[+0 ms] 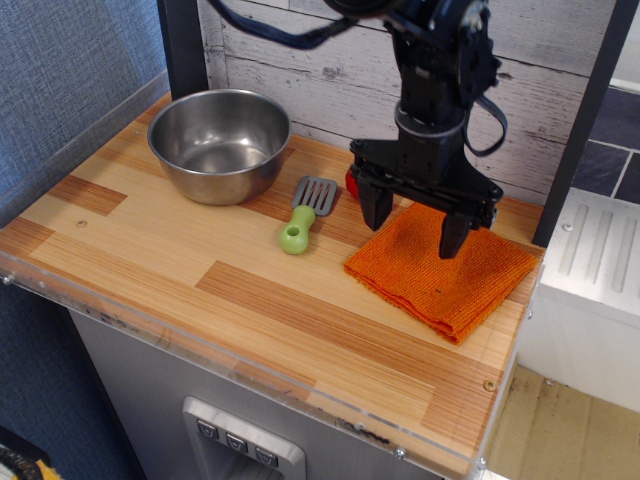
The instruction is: Move the cloth to the bottom right corner of the table.
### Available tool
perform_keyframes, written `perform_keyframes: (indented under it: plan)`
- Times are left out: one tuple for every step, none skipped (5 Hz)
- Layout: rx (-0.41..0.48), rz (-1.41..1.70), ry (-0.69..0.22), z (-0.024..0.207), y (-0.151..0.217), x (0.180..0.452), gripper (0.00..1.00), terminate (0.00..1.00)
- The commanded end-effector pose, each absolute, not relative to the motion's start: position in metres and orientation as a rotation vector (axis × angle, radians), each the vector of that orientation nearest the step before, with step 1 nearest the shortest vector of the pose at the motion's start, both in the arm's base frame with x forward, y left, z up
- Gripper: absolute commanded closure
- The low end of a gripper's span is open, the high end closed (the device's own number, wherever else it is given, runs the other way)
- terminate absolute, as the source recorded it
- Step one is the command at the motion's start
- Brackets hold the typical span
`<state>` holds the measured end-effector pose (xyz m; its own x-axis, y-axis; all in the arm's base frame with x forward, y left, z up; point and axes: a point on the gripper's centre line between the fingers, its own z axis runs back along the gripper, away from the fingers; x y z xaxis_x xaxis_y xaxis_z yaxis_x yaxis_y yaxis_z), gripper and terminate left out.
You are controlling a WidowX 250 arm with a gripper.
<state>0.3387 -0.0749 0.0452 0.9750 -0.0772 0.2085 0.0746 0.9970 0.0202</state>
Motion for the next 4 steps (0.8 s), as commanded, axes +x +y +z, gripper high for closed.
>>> perform_keyframes:
  plan:
    - [0.019, -0.114, -0.214, 0.036, -0.092, 0.358, 0.00, 0.00]
    - [0.000, -0.124, -0.194, 0.024, -0.097, 0.357, 0.00, 0.00]
    - [0.002, -0.126, -0.175, 0.016, -0.097, 0.348, 0.00, 0.00]
    - [0.000, -0.123, -0.144, 0.009, -0.093, 0.336, 0.00, 0.00]
